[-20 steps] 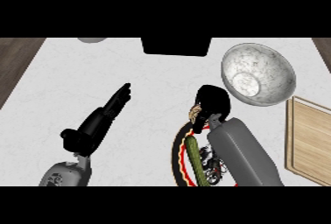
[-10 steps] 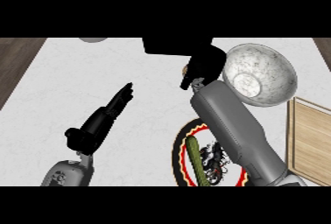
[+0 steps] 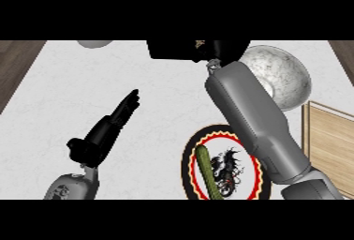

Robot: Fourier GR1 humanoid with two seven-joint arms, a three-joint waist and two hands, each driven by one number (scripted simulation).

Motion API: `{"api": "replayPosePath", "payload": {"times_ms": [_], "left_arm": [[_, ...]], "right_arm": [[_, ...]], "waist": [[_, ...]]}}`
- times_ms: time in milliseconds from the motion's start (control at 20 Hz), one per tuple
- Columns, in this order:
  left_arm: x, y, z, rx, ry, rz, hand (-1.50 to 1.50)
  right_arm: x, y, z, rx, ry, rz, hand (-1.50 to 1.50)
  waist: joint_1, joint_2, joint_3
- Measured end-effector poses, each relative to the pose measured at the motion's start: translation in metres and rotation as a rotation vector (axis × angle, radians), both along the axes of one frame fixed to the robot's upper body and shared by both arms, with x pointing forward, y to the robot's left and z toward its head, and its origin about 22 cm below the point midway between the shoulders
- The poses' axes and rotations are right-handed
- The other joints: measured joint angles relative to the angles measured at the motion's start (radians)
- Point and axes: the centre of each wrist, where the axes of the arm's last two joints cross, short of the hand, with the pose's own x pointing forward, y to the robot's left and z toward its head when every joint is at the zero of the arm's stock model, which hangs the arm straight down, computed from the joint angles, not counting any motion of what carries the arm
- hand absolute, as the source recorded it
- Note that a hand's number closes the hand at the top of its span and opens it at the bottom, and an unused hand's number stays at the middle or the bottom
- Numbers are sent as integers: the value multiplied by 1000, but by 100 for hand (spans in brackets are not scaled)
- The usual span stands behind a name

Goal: Pick the cupcake from the plate and place it in the bowl

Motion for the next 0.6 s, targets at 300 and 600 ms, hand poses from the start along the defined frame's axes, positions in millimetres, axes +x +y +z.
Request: {"api": "replayPosePath", "payload": {"times_ms": [300, 600], "left_arm": [[0, 3, 0, 4, 7, 11, 0], [4, 1, 2, -3, -5, 9, 0]], "right_arm": [[19, -36, -9, -59, -2, -106, 150], [33, -88, -23, -170, -23, -208, 150]], "waist": [[-14, -2, 0], [-16, -1, 0]]}}
